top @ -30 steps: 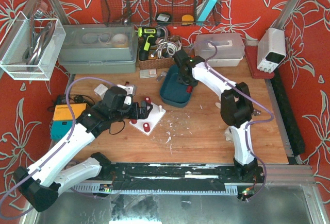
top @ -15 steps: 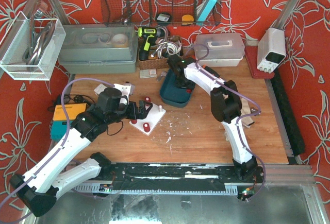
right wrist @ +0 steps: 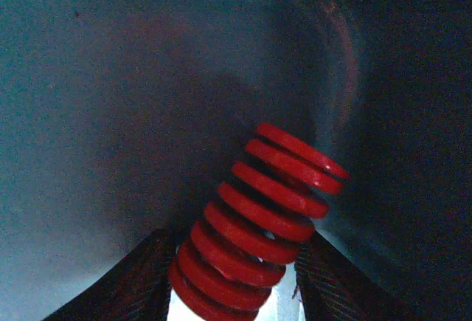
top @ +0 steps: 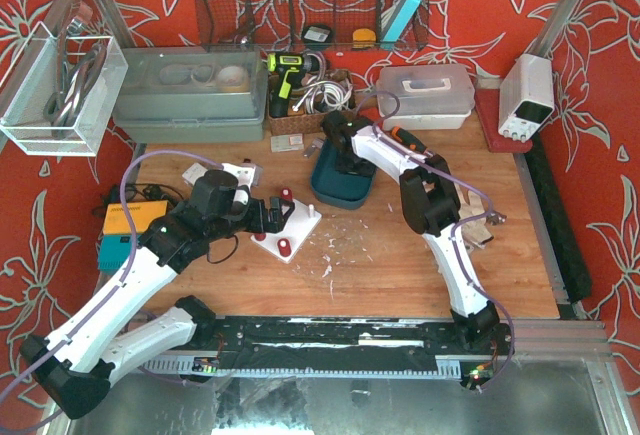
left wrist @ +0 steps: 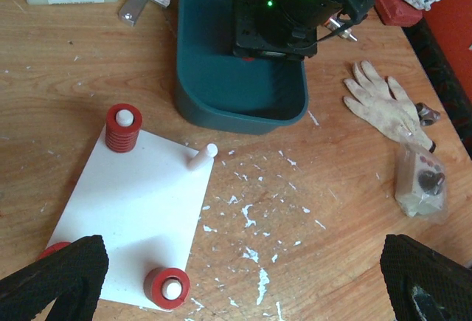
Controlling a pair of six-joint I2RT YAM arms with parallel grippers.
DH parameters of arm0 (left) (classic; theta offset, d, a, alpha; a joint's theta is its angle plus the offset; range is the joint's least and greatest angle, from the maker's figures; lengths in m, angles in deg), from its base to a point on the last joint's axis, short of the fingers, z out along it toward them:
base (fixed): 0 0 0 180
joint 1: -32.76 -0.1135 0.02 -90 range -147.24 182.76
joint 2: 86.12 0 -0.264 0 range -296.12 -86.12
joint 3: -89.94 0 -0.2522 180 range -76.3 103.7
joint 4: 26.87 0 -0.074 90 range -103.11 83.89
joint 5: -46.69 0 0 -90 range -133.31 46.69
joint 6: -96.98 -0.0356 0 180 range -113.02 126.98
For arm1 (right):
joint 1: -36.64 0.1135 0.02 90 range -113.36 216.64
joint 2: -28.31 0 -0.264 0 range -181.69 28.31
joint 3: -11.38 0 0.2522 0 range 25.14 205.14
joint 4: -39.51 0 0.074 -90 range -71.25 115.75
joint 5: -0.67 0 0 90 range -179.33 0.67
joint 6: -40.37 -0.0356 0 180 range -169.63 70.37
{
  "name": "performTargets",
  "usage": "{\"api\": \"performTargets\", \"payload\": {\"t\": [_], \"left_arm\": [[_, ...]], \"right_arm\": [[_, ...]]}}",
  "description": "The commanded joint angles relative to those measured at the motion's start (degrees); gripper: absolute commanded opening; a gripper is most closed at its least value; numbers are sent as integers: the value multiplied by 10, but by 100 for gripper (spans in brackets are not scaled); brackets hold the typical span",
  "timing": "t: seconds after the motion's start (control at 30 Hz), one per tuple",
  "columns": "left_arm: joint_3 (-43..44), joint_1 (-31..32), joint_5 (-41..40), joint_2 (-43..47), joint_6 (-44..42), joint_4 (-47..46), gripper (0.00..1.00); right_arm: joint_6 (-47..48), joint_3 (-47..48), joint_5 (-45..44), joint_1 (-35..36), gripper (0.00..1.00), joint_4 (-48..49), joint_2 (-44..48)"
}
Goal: Install the large spring
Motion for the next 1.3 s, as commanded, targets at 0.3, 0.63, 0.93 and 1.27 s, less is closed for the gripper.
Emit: {"api": "performTargets", "payload": {"t": [0.3,0.63,0.93,1.27], "left_arm": [[14,-2,-4,-2,-7,18,100],[16,-2,-11,-18,-9,16,100],[15,-2,-19,-23,1,-1,100],[35,-8,-54,-35,48,-4,100]], "right_arm": [[-26,54,-1,-10,48,25,-52],[4,60,-4,-11,23,29,-52],[92,57,45,-12,16,59,7],[265,-158,158,-13,13,226,233]]}}
